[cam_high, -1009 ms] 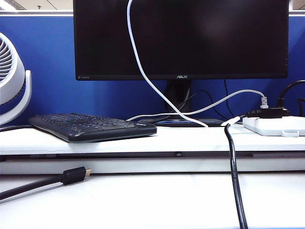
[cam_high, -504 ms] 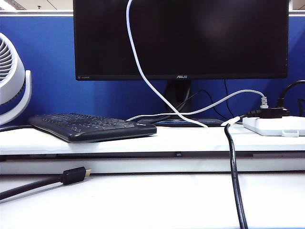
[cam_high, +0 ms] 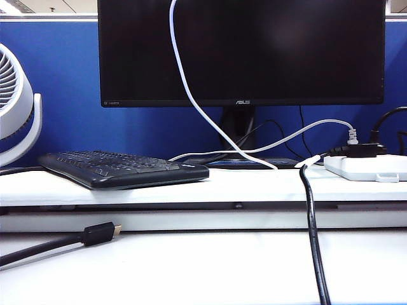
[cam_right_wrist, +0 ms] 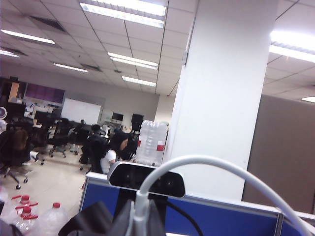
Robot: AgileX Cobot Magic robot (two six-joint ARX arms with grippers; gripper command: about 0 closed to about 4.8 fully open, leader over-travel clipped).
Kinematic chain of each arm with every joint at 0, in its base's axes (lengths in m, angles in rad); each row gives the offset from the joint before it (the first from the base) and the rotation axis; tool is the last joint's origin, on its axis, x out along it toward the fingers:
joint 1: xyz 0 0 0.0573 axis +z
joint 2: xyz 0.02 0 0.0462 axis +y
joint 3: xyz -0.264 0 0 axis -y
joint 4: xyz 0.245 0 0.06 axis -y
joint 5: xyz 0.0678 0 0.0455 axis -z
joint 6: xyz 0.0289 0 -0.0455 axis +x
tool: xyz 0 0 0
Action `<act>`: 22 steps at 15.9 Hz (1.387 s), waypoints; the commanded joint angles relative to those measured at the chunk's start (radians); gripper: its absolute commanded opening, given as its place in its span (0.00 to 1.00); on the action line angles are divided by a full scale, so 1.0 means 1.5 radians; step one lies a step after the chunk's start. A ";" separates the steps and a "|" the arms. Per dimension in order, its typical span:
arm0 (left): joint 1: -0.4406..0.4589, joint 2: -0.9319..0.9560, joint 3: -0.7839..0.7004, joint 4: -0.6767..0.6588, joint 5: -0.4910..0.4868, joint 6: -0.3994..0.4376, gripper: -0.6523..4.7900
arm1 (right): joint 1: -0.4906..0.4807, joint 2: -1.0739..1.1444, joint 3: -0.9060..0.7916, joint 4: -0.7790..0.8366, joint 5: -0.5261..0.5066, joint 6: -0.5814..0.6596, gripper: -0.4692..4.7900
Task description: Pick up the Type-C charging cable and the charging base, insert one end of the Type-C charger into the corresponding slot on the base, and finally place the plugged-in charger back on the table.
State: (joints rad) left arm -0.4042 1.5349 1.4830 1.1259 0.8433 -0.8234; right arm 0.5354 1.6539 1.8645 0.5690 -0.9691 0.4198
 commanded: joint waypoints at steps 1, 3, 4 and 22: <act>-0.003 -0.015 0.017 0.048 -0.109 -0.005 0.16 | 0.010 0.019 -0.018 -0.021 -0.088 0.037 0.09; -0.002 -0.015 0.017 0.058 -0.116 -0.005 0.16 | 0.010 0.019 -0.018 -0.026 -0.096 0.037 0.09; -0.003 -0.015 0.017 0.059 -0.116 -0.005 0.16 | 0.010 0.019 -0.018 -0.034 -0.102 0.037 0.09; -0.002 -0.015 0.017 0.064 -0.119 -0.010 0.16 | 0.012 0.019 -0.019 -0.139 -0.189 -0.046 0.09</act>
State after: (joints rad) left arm -0.4049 1.5345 1.4811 1.1671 0.8532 -0.8234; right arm 0.5385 1.6482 1.8683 0.5507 -1.0386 0.3588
